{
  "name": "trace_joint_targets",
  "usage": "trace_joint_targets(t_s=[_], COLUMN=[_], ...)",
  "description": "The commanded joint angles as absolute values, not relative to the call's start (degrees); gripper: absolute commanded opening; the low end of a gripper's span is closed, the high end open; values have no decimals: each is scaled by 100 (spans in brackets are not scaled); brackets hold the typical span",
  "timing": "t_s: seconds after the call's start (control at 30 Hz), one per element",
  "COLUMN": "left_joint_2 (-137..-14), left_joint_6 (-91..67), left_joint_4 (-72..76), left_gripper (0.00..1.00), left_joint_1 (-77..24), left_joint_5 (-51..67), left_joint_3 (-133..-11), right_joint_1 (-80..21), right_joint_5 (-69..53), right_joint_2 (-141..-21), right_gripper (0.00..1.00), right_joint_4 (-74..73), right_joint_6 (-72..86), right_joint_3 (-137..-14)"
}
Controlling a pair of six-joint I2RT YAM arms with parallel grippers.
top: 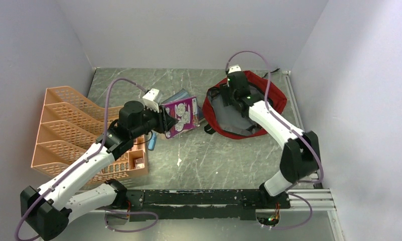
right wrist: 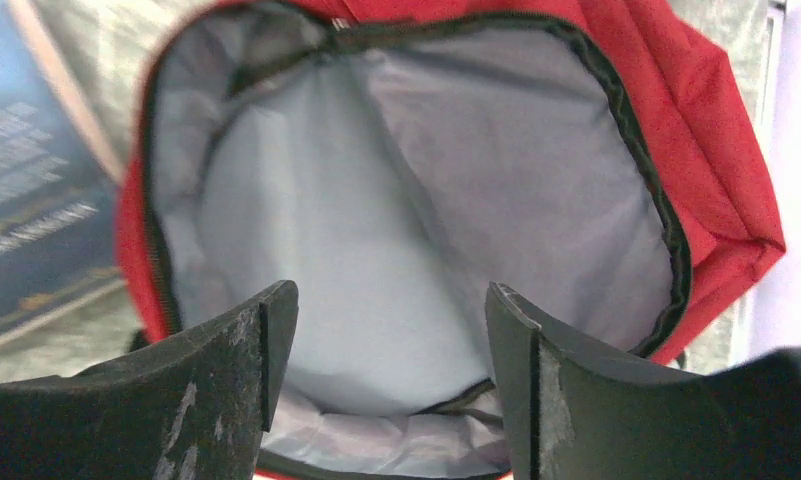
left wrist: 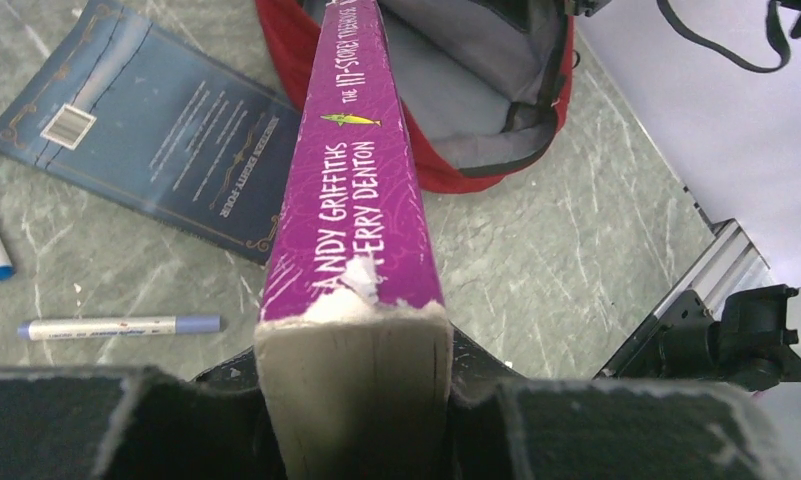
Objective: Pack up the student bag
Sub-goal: Pick up the book from the center of the board, then place the book in the student bag.
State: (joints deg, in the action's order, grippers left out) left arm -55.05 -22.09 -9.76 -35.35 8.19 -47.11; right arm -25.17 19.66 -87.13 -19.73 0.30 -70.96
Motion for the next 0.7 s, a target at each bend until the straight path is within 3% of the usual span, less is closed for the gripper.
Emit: trace_joint_targets(t_s=[0.0,0.23,0.67], left_joint_2=[-5446,-5239,-5150], left_joint_6=[-2338,-2356,-2580], left_joint_4=[-781,-860,-862], left_gripper=[5,5,5], left_joint_1=[-3441,-3437,-3437], left_joint_5=[999,1075,1085], left_joint_3=[-4845,-4730,-4734], right_joint_1=[-2499,-2507,-2297], right_joint_5=[2555,3289,4200], right_joint_2=[-9440,-10396,-11929], right_gripper=[75,79,76], right_joint_4=[-2714,-2651,-1646], right_joint_6=[-624,-1463,-2832], right_joint_3=[-7464,-7721,-8155])
